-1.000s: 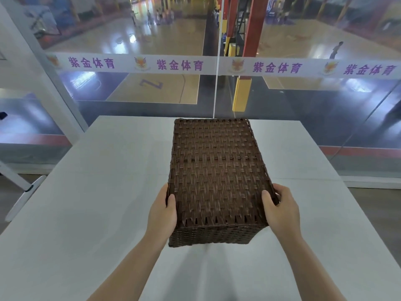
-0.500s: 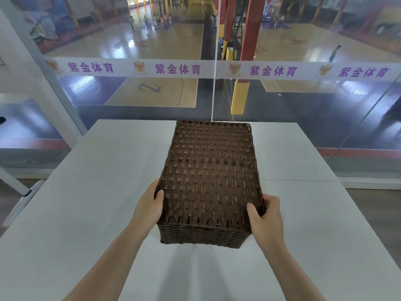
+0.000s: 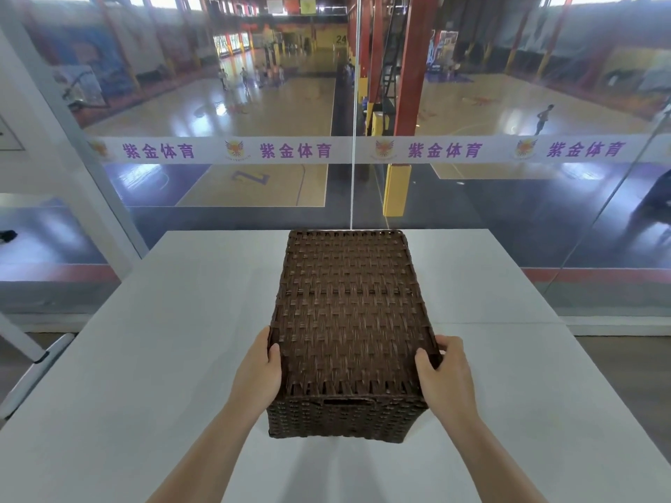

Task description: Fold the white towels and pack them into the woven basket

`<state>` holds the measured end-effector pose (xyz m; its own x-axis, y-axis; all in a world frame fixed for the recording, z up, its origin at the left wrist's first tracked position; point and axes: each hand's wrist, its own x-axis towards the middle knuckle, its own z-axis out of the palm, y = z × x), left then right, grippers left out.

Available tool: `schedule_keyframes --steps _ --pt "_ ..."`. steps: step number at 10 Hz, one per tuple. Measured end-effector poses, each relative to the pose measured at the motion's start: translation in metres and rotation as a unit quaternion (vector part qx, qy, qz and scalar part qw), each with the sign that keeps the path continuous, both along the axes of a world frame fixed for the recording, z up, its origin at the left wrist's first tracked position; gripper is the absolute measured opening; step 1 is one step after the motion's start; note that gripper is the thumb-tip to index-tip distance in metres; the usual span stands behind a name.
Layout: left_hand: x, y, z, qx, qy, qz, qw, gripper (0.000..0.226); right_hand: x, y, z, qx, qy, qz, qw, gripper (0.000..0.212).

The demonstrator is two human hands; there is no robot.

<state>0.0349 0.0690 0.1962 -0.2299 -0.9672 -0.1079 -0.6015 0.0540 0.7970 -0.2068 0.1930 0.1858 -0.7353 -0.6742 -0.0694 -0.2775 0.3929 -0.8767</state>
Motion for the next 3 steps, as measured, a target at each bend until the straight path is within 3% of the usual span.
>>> schedule_keyframes --steps 1,3 --pt "0.001 -0.001 0.003 -0.001 -0.023 -0.018 1.0 0.04 -0.006 0.0 0.002 0.015 -0.006 0.021 1.0 0.024" --pt "-0.012 0.0 0.006 -0.131 -0.163 -0.054 0.976 0.057 -0.022 -0.005 0.024 0.056 0.045 0.053 0.996 0.052"
